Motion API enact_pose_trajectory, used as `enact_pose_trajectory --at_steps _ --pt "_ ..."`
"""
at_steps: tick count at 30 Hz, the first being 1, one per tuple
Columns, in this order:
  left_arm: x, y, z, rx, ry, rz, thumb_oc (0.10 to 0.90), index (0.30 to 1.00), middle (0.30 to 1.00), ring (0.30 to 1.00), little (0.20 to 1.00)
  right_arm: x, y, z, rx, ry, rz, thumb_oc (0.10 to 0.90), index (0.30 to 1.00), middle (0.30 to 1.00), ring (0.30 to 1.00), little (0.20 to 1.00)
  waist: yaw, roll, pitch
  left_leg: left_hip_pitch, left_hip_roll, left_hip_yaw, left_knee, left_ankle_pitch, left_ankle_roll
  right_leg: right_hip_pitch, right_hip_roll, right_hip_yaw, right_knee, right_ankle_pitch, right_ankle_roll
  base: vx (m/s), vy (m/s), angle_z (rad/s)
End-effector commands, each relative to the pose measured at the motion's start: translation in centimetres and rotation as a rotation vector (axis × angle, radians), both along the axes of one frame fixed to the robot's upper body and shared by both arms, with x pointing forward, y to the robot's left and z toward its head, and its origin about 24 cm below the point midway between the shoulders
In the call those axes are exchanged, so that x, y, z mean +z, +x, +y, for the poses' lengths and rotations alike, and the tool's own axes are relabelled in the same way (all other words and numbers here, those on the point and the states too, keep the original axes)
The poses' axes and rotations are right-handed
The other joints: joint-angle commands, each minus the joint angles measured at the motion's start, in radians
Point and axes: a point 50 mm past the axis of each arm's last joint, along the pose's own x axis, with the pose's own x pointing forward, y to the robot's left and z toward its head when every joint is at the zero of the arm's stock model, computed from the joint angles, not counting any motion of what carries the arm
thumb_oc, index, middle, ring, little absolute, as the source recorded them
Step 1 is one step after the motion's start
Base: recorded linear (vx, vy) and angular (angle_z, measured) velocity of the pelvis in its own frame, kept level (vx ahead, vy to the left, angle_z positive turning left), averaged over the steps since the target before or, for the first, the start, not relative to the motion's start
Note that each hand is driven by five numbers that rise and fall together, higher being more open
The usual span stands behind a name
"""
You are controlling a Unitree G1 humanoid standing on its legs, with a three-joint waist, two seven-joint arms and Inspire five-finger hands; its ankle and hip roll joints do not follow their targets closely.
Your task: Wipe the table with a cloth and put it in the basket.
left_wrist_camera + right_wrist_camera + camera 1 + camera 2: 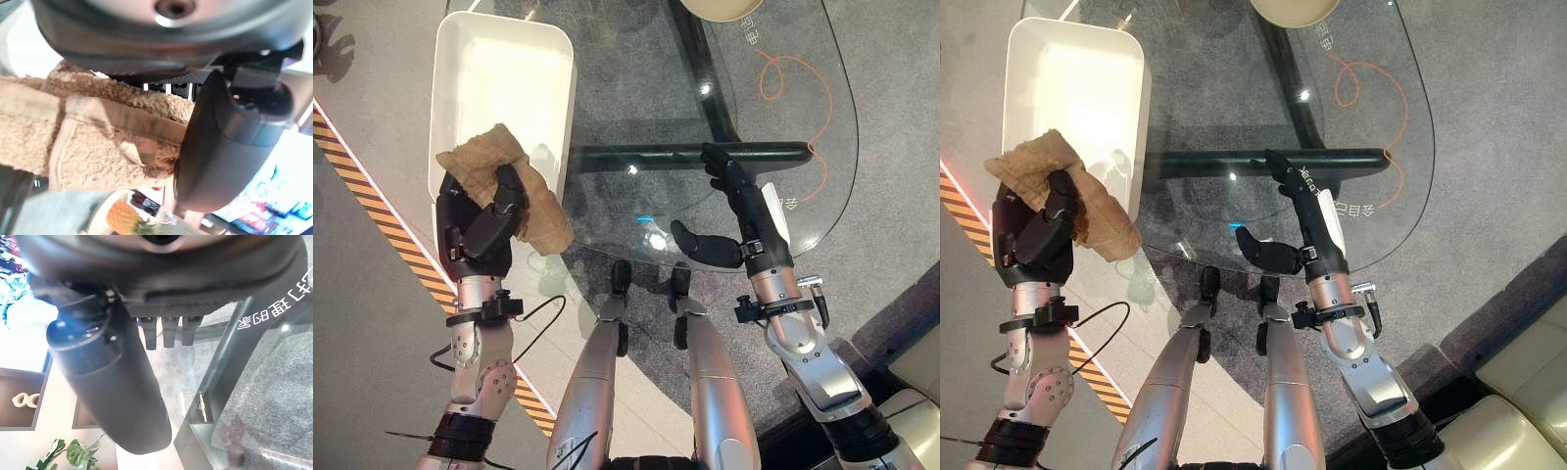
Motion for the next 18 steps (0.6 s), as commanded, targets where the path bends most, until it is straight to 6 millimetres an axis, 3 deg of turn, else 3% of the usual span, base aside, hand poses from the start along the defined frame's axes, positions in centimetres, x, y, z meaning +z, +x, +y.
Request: enact_pose_trajectory --at_steps 1,8,18 --pt "5.7 -1.0 2.1 0.214 0.131 -0.268 0.100 0.300 0.300 0.300 0.200 1.7 -0.2 1.2 0.099 -0.013 -0.065 0.800 0.900 0.900 0.900 0.900 0.002 0.039 -0.027 -0.050 -0.027 0.038 0.109 -0.084 0.053 0.022 0.051 0.029 -0.085 0.031 -0.005 0.02 0.071 0.01" --pt "7.3 0.9 3.6 0.446 0.293 -0.226 0.100 0.300 0.300 0.300 0.200 1.0 0.9 2.1 0.163 -0.075 0.052 0.800 0.900 0.900 0.900 0.900 -0.008 0.042 -0.027 -0.090 -0.014 0.059 0.126 -0.086 0.046 -0.022 0.044 0.034 -0.079 0.032 -0.007 0.02 0.082 -0.01" --pt "10.0 3.2 4.4 0.662 0.366 -0.234 0.100 0.300 0.300 0.300 0.200 -0.3 2.0 3.3 0.211 -0.126 0.170 0.800 0.900 0.900 0.900 0.900 -0.021 0.042 -0.027 -0.134 -0.009 0.076 0.132 -0.090 0.042 -0.083 0.040 0.040 -0.079 0.043 -0.001 0.02 0.071 -0.02"
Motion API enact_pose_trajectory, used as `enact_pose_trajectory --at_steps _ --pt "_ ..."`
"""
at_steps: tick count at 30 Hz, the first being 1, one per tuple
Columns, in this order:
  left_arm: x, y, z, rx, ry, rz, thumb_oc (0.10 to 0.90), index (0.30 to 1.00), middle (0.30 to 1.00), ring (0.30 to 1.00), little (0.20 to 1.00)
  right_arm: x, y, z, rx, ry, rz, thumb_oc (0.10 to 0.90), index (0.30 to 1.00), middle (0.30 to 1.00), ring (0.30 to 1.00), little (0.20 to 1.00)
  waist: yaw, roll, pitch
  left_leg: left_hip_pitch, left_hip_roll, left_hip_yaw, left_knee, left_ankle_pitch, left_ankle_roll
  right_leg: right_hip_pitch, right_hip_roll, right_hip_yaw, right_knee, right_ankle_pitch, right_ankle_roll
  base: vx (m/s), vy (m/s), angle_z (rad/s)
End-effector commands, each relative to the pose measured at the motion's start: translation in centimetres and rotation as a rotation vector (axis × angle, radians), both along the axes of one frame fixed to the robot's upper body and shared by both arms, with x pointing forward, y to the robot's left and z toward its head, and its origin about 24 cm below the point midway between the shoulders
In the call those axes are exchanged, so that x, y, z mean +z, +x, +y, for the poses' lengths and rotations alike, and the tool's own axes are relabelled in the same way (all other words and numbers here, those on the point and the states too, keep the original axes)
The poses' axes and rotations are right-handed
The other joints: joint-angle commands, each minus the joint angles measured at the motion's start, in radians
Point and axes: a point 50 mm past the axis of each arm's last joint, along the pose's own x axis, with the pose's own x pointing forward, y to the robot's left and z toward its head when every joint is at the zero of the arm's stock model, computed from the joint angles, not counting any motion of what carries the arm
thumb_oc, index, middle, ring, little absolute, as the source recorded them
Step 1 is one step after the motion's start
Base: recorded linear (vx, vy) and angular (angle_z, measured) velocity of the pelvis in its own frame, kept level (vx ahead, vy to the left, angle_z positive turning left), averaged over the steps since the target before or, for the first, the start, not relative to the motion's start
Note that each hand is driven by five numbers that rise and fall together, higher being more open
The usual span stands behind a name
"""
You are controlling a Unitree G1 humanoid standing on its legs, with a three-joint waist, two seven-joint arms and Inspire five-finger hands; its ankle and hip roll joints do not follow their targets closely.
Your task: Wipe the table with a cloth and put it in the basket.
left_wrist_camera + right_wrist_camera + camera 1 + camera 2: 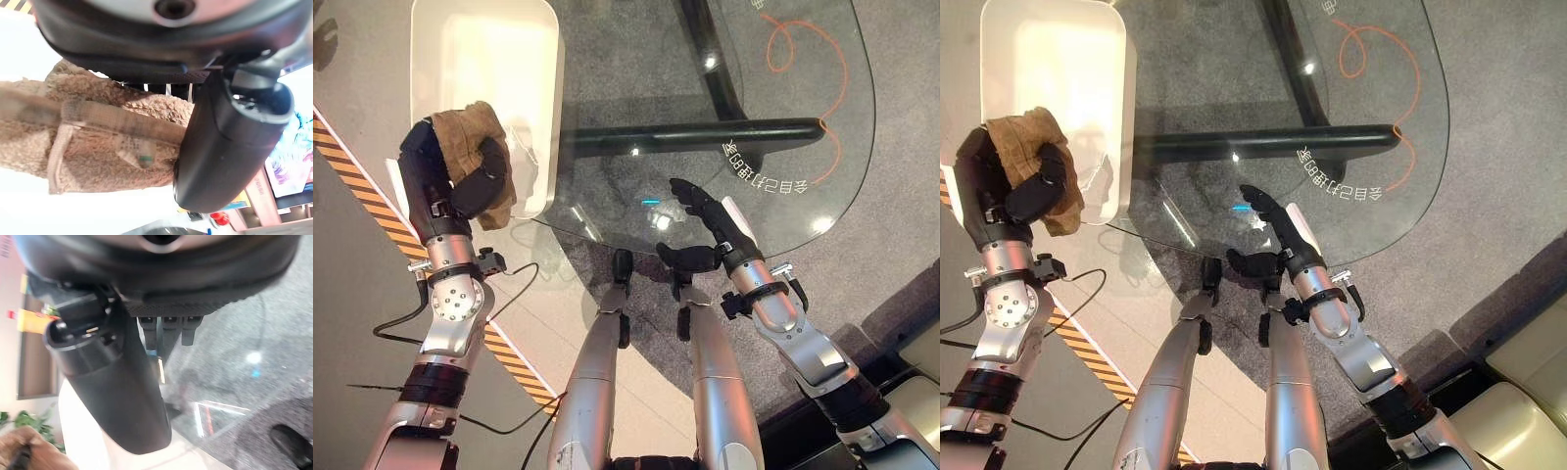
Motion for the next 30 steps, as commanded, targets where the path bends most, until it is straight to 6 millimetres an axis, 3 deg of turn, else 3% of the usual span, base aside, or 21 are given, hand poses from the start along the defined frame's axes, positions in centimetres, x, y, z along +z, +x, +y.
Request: enact_pose_trajectory --at_steps 1,16,23,30 --pt "6.5 -1.3 1.3 0.107 0.093 -0.288 0.100 0.300 0.300 0.300 0.200 1.9 -0.9 1.8 0.121 0.048 -0.066 0.800 0.900 0.900 0.900 0.900 -0.017 0.024 -0.028 -0.032 -0.011 0.057 0.097 -0.088 0.048 0.025 0.042 0.026 -0.118 0.046 0.003 0.01 0.041 -0.01" --pt "11.0 1.1 1.7 0.228 0.155 -0.346 0.100 0.300 0.300 0.300 0.200 2.0 0.1 2.4 0.147 0.037 -0.026 0.800 0.900 0.900 0.900 0.900 -0.046 0.002 -0.028 -0.065 0.003 0.066 0.105 -0.107 0.043 -0.031 0.042 0.025 -0.113 0.066 0.023 0.00 0.007 0.00" --pt "12.1 2.6 4.1 0.406 0.116 -0.195 0.100 0.300 0.300 0.300 0.200 2.4 0.7 2.7 0.156 0.037 -0.020 0.800 0.900 0.900 0.900 0.900 -0.063 -0.005 -0.028 -0.077 0.002 0.064 0.103 -0.111 0.038 -0.055 0.042 0.026 -0.111 0.075 0.030 0.00 0.010 -0.01" --pt "12.8 3.8 5.5 0.477 0.117 -0.061 0.100 0.300 0.300 0.300 0.200 3.2 1.4 2.4 0.156 0.034 -0.023 0.800 0.900 0.900 0.900 0.900 -0.079 -0.021 -0.028 -0.094 0.010 0.066 0.099 -0.105 0.029 -0.075 0.044 0.015 -0.109 0.082 0.034 -0.01 0.019 -0.04"
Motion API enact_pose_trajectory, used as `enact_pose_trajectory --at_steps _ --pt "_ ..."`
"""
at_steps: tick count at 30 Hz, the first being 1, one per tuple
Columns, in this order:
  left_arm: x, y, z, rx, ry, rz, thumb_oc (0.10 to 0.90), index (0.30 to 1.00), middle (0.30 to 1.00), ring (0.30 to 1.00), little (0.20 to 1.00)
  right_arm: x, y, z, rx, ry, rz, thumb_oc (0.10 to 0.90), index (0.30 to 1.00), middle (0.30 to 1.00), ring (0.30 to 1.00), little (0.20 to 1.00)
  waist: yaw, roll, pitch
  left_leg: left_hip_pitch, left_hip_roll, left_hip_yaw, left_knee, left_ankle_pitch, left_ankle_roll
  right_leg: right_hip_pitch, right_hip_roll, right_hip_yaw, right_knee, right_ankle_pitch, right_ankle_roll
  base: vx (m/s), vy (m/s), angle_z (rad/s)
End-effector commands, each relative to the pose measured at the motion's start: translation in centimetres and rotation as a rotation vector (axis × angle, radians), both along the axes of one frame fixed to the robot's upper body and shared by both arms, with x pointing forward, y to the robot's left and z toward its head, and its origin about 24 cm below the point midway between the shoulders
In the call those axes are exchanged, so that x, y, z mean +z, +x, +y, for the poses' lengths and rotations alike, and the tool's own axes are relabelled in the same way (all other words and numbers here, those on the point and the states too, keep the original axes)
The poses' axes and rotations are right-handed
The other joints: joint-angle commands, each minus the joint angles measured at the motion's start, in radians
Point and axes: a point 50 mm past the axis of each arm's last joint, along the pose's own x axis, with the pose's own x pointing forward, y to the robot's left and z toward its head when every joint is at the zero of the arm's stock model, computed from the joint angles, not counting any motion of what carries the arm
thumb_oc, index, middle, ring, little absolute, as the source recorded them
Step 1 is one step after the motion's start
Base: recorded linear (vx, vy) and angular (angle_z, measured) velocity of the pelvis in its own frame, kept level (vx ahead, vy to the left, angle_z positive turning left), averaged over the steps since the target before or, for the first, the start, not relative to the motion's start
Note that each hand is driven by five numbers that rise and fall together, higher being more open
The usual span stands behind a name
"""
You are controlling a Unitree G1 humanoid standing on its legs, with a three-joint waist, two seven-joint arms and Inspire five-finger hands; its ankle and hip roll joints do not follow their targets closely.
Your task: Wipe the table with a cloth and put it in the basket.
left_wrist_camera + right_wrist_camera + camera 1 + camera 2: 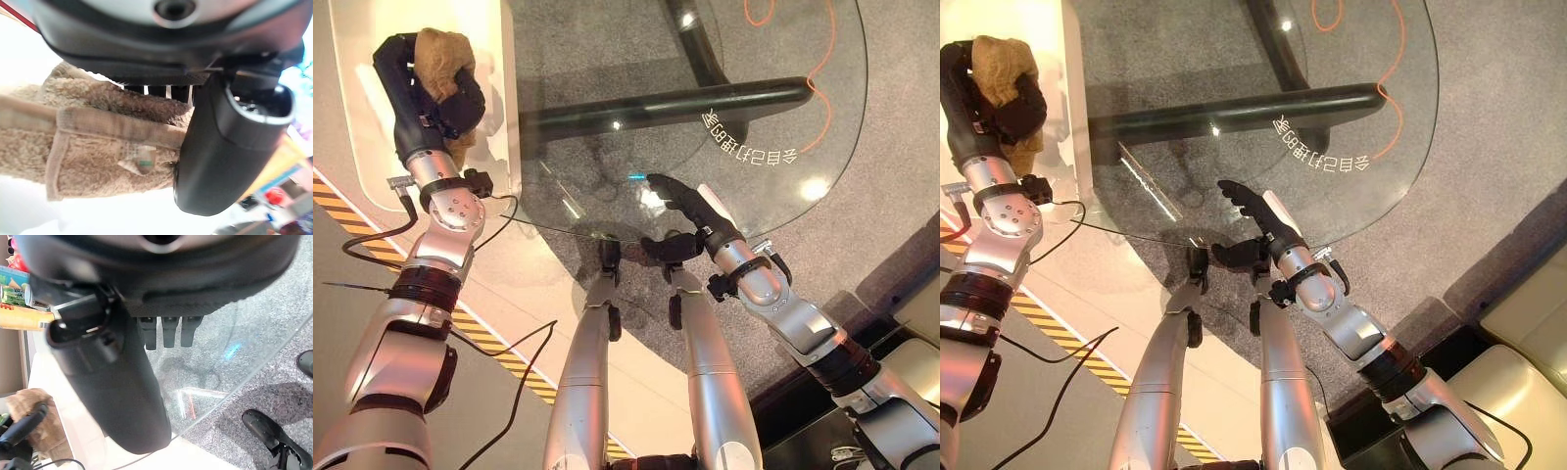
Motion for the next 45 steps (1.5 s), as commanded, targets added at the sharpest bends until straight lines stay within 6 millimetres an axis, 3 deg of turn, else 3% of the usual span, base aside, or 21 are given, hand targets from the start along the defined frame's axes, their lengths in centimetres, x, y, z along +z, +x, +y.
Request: enact_pose_trajectory --at_steps 1,11,22,23,24,25,26,35,45 --pt "6.6 -2.2 3.0 0.122 0.040 -0.203 0.100 0.300 0.300 0.300 0.200 0.8 -0.8 0.9 0.080 0.060 -0.031 0.800 0.900 0.900 0.900 0.900 0.006 -0.008 -0.027 0.019 -0.008 0.058 0.056 -0.104 0.029 0.013 0.028 0.014 -0.089 0.050 0.034 0.00 0.000 0.00" --pt "5.4 -1.6 4.6 0.177 -0.110 -0.123 0.100 0.300 0.300 0.300 0.200 1.6 -0.1 0.7 0.077 0.067 -0.046 0.800 0.900 0.900 0.900 0.900 -0.008 -0.029 -0.027 -0.006 -0.007 0.057 0.067 -0.107 0.024 -0.016 0.033 0.006 -0.079 0.056 0.036 0.00 0.000 0.00" --pt "4.3 -0.6 3.7 0.079 -0.198 -0.107 0.100 0.300 0.300 0.300 0.200 2.3 0.1 1.0 0.071 0.090 -0.060 0.800 0.900 0.900 0.900 0.900 -0.009 -0.041 -0.027 -0.015 -0.016 0.046 0.072 -0.105 0.025 -0.026 0.041 -0.002 -0.070 0.059 0.032 0.00 0.000 0.00" --pt "4.0 -0.4 3.5 0.052 -0.212 -0.082 0.226 0.408 0.408 0.408 0.326 2.4 0.2 1.1 0.068 0.092 -0.062 0.800 0.900 0.900 0.900 0.900 -0.009 -0.042 -0.027 -0.014 -0.016 0.045 0.072 -0.105 0.025 -0.024 0.041 -0.002 -0.070 0.059 0.032 -0.01 -0.032 0.01" --pt "3.5 -0.2 3.4 0.033 -0.223 -0.052 0.501 0.644 0.644 0.644 0.601 2.4 0.2 1.1 0.065 0.094 -0.064 0.800 0.900 0.900 0.900 0.900 -0.009 -0.044 -0.027 -0.014 -0.017 0.044 0.071 -0.104 0.025 -0.024 0.042 -0.002 -0.070 0.060 0.033 -0.01 -0.031 0.01" --pt "3.3 -0.1 3.3 0.033 -0.223 -0.043 0.687 0.804 0.804 0.804 0.787 2.5 0.2 1.1 0.064 0.094 -0.067 0.800 0.900 0.900 0.900 0.900 -0.009 -0.045 -0.027 -0.012 -0.017 0.044 0.069 -0.102 0.025 -0.022 0.043 -0.002 -0.072 0.062 0.033 0.00 0.000 0.00" --pt "3.2 -0.1 3.3 0.036 -0.221 -0.039 0.800 0.900 0.900 0.900 0.900 2.5 0.2 1.1 0.062 0.095 -0.069 0.800 0.900 0.900 0.900 0.900 -0.008 -0.046 -0.027 -0.012 -0.017 0.043 0.068 -0.101 0.026 -0.021 0.044 -0.002 -0.073 0.063 0.033 -0.01 -0.034 0.01" --pt "2.6 -0.2 3.8 0.065 -0.243 -0.024 0.800 0.900 0.900 0.900 0.900 2.8 0.1 1.4 0.066 0.105 -0.073 0.800 0.900 0.900 0.900 0.900 -0.006 -0.041 -0.027 0.007 -0.020 0.042 0.058 -0.097 0.026 -0.009 0.045 -0.007 -0.071 0.060 0.033 0.00 -0.007 0.00" --pt "2.1 -1.6 6.5 0.248 -0.272 -0.006 0.800 0.900 0.900 0.900 0.900 2.7 -0.1 1.4 0.068 0.111 -0.081 0.800 0.900 0.900 0.900 0.900 0.004 -0.036 -0.027 0.062 -0.026 0.035 0.042 -0.094 0.028 0.045 0.044 -0.017 -0.078 0.047 0.026 -0.01 -0.031 0.00"
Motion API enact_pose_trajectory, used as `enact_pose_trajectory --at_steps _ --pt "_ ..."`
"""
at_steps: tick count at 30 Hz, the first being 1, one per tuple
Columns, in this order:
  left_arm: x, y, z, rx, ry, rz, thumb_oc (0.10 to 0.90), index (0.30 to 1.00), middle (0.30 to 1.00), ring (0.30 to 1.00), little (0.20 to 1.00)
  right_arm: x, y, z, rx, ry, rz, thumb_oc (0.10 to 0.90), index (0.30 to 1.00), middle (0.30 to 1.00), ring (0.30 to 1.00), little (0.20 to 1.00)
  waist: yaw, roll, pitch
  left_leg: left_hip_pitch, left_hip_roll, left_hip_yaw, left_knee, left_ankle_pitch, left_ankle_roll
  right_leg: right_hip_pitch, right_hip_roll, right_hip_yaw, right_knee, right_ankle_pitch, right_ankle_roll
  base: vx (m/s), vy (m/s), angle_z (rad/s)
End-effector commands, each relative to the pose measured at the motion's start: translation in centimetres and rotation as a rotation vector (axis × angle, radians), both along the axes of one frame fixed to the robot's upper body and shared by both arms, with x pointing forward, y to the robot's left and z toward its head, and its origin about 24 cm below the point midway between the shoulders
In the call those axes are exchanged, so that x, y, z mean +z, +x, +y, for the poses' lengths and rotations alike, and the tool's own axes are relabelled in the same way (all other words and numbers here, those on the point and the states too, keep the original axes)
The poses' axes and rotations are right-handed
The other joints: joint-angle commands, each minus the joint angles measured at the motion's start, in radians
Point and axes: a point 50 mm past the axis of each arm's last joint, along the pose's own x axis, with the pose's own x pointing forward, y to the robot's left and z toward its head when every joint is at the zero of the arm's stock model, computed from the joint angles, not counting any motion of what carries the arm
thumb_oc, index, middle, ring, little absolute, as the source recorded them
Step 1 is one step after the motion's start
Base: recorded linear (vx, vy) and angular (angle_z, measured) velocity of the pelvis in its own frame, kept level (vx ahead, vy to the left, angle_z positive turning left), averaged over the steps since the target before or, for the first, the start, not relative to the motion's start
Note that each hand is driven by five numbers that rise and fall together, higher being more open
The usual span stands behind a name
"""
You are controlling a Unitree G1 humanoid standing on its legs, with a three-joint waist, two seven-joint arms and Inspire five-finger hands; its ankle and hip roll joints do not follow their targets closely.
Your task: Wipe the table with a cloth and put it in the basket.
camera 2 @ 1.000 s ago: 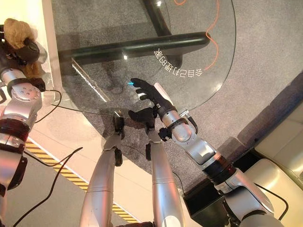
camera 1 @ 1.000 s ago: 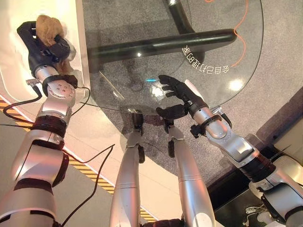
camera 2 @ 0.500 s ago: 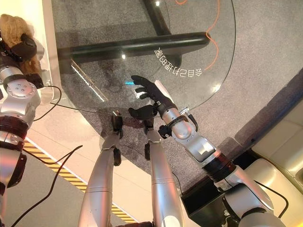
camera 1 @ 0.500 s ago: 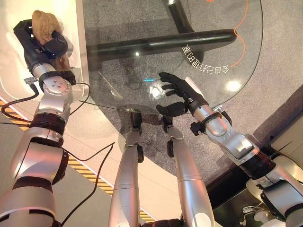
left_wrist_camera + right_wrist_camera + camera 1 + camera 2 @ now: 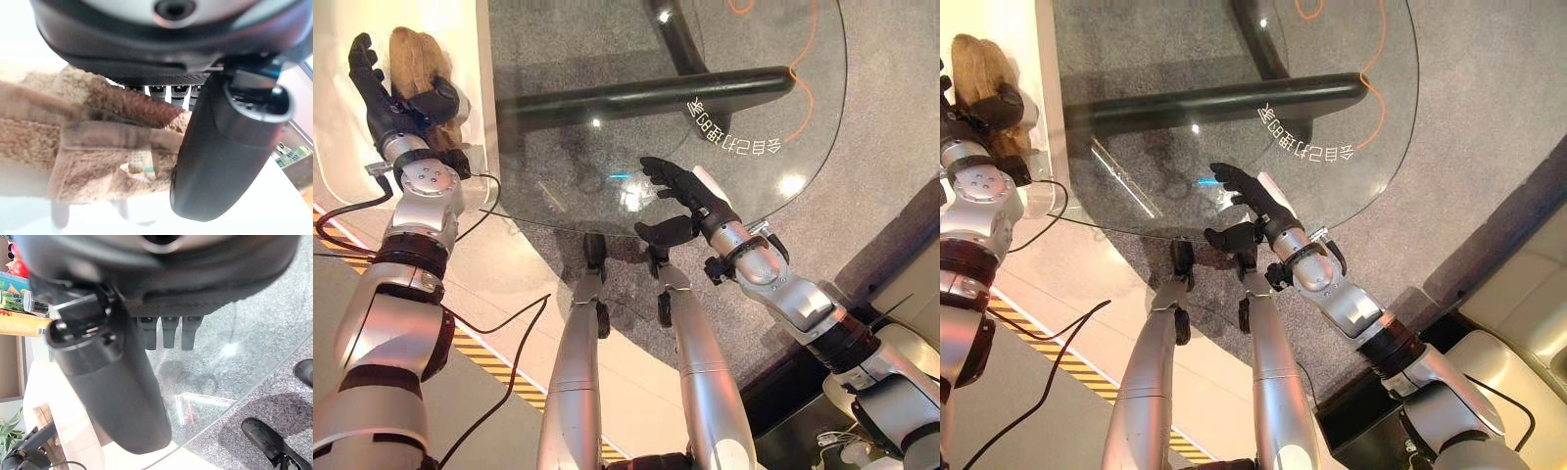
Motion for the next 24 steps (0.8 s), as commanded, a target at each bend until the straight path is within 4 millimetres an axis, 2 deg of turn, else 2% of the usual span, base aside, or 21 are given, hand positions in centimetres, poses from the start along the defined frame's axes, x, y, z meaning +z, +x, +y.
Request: enact_pose_trajectory --at_steps 1,6,8,13,19,20,23,24 --pt "1.6 -2.8 4.6 0.224 -0.028 -0.100 0.800 0.900 0.900 0.900 0.900 1.4 -1.3 1.0 0.056 0.094 -0.082 0.800 0.900 0.900 0.900 0.900 0.035 -0.008 -0.025 0.088 -0.027 0.050 -0.002 -0.093 0.031 0.050 0.039 -0.010 -0.086 0.028 0.022 -0.03 -0.076 0.02" --pt "2.4 -3.6 5.2 0.257 -0.008 -0.163 0.800 0.900 0.900 0.900 0.900 1.6 -1.7 1.0 0.062 0.106 -0.098 0.800 0.900 0.900 0.900 0.900 0.043 -0.011 -0.025 0.118 -0.026 0.046 -0.018 -0.085 0.030 0.086 0.036 -0.018 -0.101 0.030 0.019 -0.03 -0.066 0.04" --pt "2.3 -4.0 5.3 0.290 0.073 -0.163 0.800 0.900 0.900 0.900 0.900 1.3 -2.1 0.9 0.061 0.114 -0.095 0.800 0.900 0.900 0.900 0.900 0.051 -0.009 -0.025 0.152 -0.028 0.039 -0.026 -0.092 0.031 0.117 0.040 -0.022 -0.097 0.016 0.018 -0.03 -0.062 0.01" --pt "1.2 -4.8 6.1 0.275 0.082 -0.152 0.800 0.900 0.900 0.900 0.900 1.0 -2.8 0.8 0.065 0.120 -0.106 0.800 0.900 0.900 0.900 0.900 0.067 -0.008 -0.025 0.216 -0.031 0.028 -0.065 -0.077 0.030 0.183 0.041 -0.032 -0.110 0.008 0.016 -0.06 -0.081 0.02" --pt "-1.9 -5.9 6.6 0.176 0.049 -0.131 0.800 0.900 0.900 0.900 0.900 -0.4 -3.4 -0.3 0.021 0.087 -0.098 0.800 0.900 0.900 0.900 0.900 0.088 -0.006 -0.025 0.330 -0.027 0.019 -0.109 -0.072 0.019 0.298 0.036 -0.041 -0.143 -0.005 0.019 -0.06 -0.107 0.00" --pt "-3.2 -6.1 6.5 0.129 0.025 -0.120 0.800 0.900 0.900 0.900 0.900 -0.9 -3.6 -0.7 0.015 0.088 -0.084 0.800 0.900 0.900 0.900 0.900 0.094 -0.003 -0.025 0.368 -0.025 0.017 -0.123 -0.076 0.017 0.334 0.034 -0.045 -0.150 -0.015 0.020 -0.06 -0.107 0.00" --pt "-4.8 -6.5 6.2 0.050 -0.006 -0.106 0.800 0.900 0.900 0.900 0.900 -1.4 -3.9 -1.2 0.006 0.084 -0.073 0.800 0.900 0.900 0.900 0.900 0.100 -0.002 -0.025 0.416 -0.026 0.013 -0.149 -0.065 0.010 0.382 0.034 -0.046 -0.171 -0.014 0.020 -0.05 -0.089 -0.01" --pt "-6.6 -6.9 5.8 -0.005 -0.031 -0.072 0.800 0.900 0.900 0.900 0.900 -2.0 -4.1 -1.8 -0.011 0.074 -0.066 0.800 0.900 0.900 0.900 0.900 0.108 0.000 -0.025 0.464 -0.026 0.009 -0.172 -0.060 0.005 0.432 0.032 -0.047 -0.191 -0.018 0.020 -0.06 -0.100 0.00"
